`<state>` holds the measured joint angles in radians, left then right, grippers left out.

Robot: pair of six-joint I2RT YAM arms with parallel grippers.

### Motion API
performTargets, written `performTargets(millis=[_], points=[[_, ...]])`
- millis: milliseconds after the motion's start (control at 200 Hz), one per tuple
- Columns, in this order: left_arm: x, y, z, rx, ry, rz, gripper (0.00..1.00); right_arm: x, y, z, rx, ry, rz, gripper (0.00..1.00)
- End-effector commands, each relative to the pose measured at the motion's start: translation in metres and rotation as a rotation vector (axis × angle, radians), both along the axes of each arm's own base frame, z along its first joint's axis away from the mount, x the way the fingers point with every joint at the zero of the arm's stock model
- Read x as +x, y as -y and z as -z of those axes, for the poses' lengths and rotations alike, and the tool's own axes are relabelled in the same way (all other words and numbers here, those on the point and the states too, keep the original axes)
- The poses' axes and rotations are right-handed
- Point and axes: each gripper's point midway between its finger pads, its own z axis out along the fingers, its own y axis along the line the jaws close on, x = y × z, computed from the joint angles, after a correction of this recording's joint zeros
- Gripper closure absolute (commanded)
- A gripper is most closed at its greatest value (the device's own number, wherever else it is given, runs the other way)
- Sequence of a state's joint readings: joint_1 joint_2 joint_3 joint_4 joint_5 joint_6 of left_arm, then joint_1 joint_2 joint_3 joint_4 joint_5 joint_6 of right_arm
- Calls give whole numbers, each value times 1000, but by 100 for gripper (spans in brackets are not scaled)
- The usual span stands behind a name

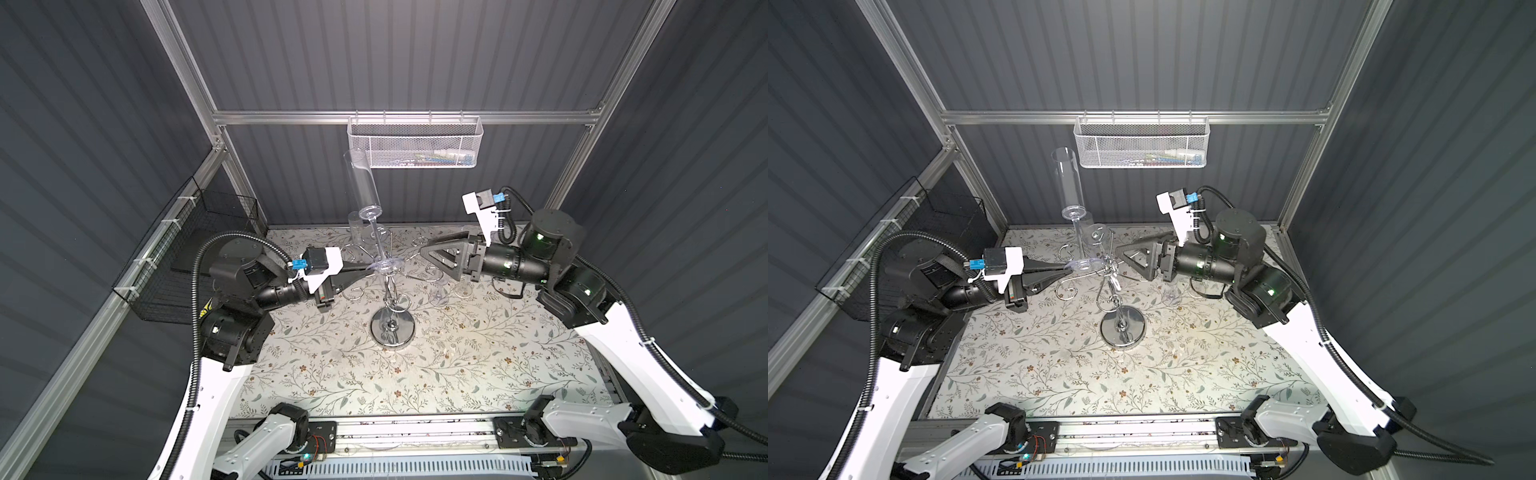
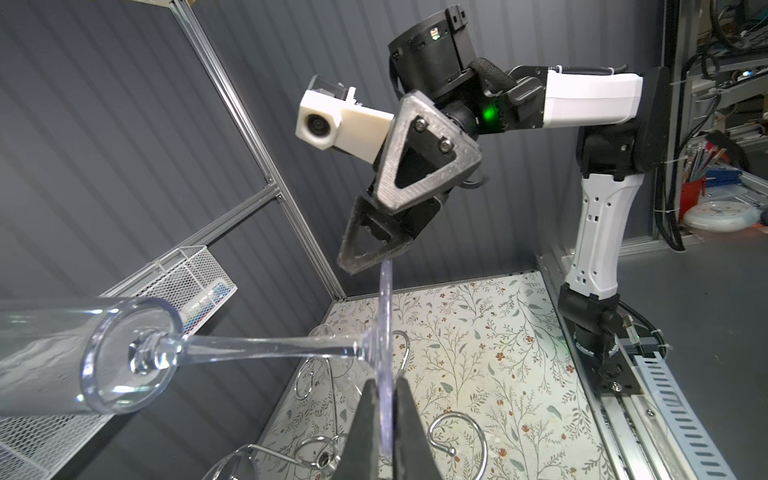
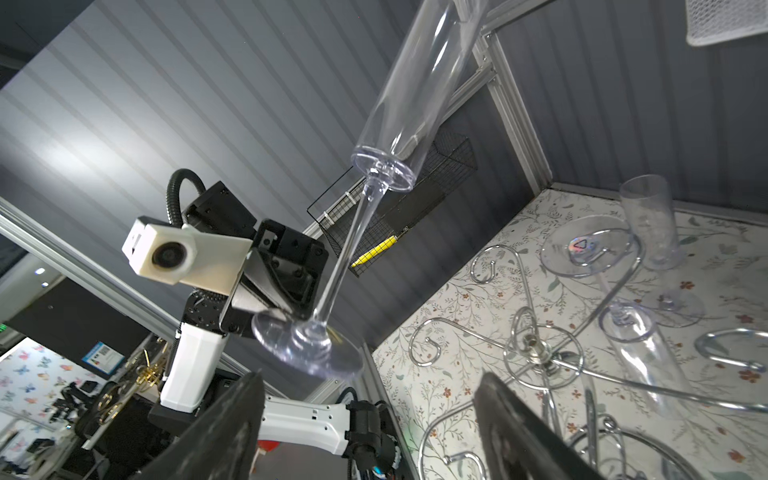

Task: Take the wine glass off the wine glass rack
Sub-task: 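Lift the flute off the rack with the left gripper while the right gripper approaches, then close the right gripper on the flute stem while the left gripper holds its foot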

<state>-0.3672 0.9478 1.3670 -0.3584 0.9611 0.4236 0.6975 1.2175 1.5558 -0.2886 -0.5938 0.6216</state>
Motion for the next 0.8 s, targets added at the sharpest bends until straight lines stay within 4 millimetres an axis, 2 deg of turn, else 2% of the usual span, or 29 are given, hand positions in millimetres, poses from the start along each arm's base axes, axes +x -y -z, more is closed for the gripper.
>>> performTargets(millis=[0, 285, 460, 640, 795], points=[[-5, 6, -3, -6, 68, 23, 100, -10, -5, -21, 77, -22, -71, 22], [-10, 27, 10, 41, 90, 63, 100, -4, -12, -8, 82, -114, -81, 31], [-15, 49, 20, 75, 107, 96, 100, -6, -13, -1, 77, -142, -83, 36], [-21, 70, 24, 109, 145, 112, 100, -6, -7, 12, 51, -158, -40, 41], [-23, 74, 23, 107, 164, 106, 100, -8, 2, 19, 40, -159, 0, 49]])
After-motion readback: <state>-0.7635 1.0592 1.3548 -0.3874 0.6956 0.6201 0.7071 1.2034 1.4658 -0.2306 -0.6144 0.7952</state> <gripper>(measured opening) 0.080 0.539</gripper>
